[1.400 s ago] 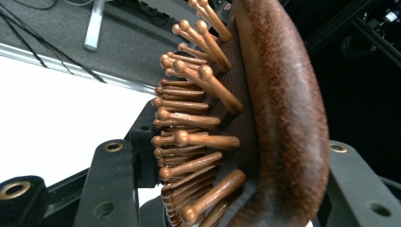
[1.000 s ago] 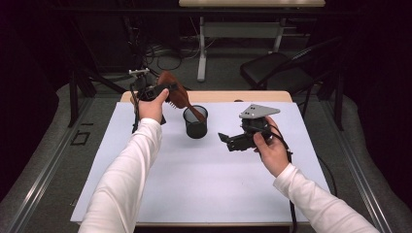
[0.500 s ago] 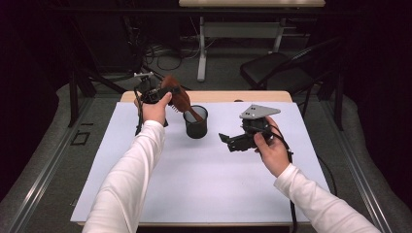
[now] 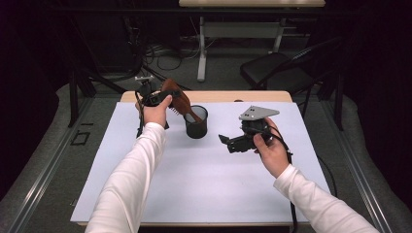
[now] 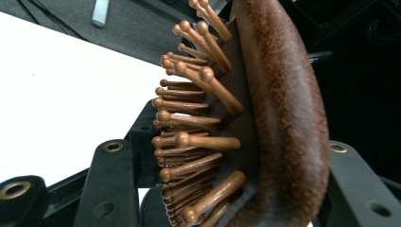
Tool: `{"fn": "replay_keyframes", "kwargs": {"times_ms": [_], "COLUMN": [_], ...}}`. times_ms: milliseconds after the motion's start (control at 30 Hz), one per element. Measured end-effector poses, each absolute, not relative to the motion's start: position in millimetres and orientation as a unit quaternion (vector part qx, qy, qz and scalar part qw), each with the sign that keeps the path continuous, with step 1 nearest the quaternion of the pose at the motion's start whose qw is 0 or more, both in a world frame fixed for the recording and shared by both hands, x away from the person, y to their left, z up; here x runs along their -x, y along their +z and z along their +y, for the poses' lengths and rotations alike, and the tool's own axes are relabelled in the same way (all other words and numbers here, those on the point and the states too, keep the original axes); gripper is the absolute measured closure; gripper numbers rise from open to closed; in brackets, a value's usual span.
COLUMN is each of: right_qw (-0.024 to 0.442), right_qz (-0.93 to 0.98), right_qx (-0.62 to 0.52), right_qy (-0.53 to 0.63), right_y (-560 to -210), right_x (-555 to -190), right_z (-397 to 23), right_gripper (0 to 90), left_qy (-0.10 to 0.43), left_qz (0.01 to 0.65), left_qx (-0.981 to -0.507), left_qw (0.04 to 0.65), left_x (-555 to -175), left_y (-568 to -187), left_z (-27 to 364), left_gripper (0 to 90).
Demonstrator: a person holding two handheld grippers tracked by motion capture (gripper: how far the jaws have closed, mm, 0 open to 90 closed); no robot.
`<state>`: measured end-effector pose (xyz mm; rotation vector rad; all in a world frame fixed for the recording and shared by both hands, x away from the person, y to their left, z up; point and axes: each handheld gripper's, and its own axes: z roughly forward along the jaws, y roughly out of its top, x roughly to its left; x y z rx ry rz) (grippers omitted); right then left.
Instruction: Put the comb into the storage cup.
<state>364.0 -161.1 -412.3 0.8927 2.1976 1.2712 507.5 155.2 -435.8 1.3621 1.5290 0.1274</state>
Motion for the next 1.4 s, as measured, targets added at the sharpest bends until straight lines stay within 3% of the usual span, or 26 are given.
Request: {"fn": "replay_keyframes", "kwargs": {"times_ms": [1400], "right_qw": [0.219], "right_qz": [0.800], "right_qx": [-0.322], "right_qy": [0.457], "right_y": [-417], "right_x": [-364], "right_z": [-160], "right_gripper": [0.0], "left_qy": [0.033], "left_qz": [0.631], "left_qx": [-0.571], "left_qw": [0.524], "left_x": [-511], "left_y": [-456], "left_z": [164], "left_gripper": [46.5]}}
